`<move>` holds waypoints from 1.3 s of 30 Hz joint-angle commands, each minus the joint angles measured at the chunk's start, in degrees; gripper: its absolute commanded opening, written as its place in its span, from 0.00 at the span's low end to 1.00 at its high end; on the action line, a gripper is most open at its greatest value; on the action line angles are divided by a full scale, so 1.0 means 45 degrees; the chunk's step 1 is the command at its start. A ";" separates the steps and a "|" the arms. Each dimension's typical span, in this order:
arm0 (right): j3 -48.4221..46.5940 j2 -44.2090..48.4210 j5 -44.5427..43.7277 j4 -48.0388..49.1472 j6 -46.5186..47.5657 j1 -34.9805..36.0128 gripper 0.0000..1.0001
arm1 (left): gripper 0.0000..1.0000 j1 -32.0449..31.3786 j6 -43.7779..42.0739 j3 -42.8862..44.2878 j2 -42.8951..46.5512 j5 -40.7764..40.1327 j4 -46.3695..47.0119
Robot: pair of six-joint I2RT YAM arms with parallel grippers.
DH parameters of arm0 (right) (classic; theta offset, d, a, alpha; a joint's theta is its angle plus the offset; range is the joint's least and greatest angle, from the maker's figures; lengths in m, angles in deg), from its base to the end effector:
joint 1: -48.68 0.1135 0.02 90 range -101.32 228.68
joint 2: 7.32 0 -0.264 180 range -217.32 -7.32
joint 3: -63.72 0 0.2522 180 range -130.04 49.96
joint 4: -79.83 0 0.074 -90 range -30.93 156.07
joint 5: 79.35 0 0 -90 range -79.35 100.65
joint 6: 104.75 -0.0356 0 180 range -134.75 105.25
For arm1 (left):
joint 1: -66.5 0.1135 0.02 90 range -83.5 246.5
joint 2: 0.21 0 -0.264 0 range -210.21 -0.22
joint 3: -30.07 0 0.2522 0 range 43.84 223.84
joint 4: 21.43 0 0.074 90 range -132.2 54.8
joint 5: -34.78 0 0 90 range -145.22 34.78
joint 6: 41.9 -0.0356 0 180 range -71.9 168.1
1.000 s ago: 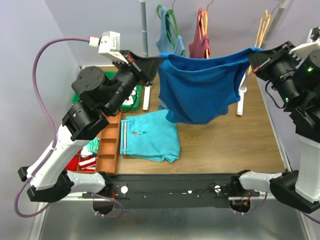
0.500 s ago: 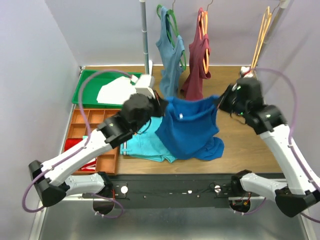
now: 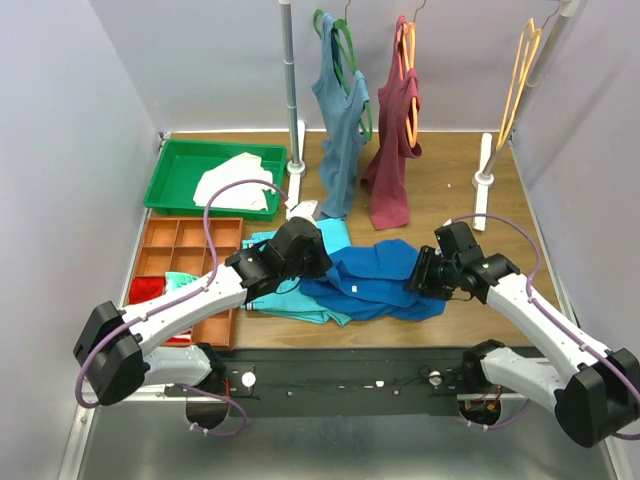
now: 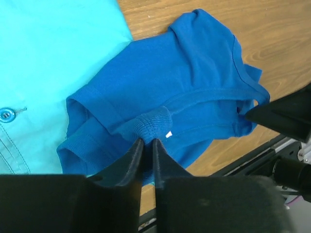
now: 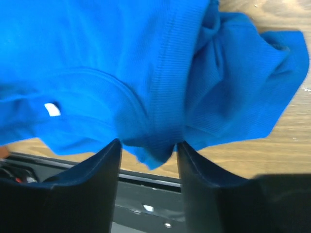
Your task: Place the tank top on the hanger
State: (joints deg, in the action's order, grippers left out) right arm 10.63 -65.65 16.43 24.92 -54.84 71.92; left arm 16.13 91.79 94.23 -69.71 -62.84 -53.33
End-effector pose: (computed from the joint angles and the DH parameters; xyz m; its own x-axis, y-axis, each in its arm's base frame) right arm 0.1704 0.0771 0.2203 -0.8922 0.3142 -0.3245 0.1777 0.9046 0.3874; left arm 0.1731 -0.2016 0.2712 -0.7599 -0.1558 -0.6311 0.2367 0.8379 -0.4919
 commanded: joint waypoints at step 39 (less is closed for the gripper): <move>-1.8796 -0.6705 -1.2359 -0.2536 0.5570 -0.0887 0.86 | 0.76 0.0256 -0.4258 0.0188 0.4935 0.0169 -0.1713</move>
State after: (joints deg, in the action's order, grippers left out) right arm -64.39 -92.45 -33.47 13.01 -33.64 71.11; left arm 17.37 74.19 95.32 -48.27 -61.83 -61.67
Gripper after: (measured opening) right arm 0.859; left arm 0.760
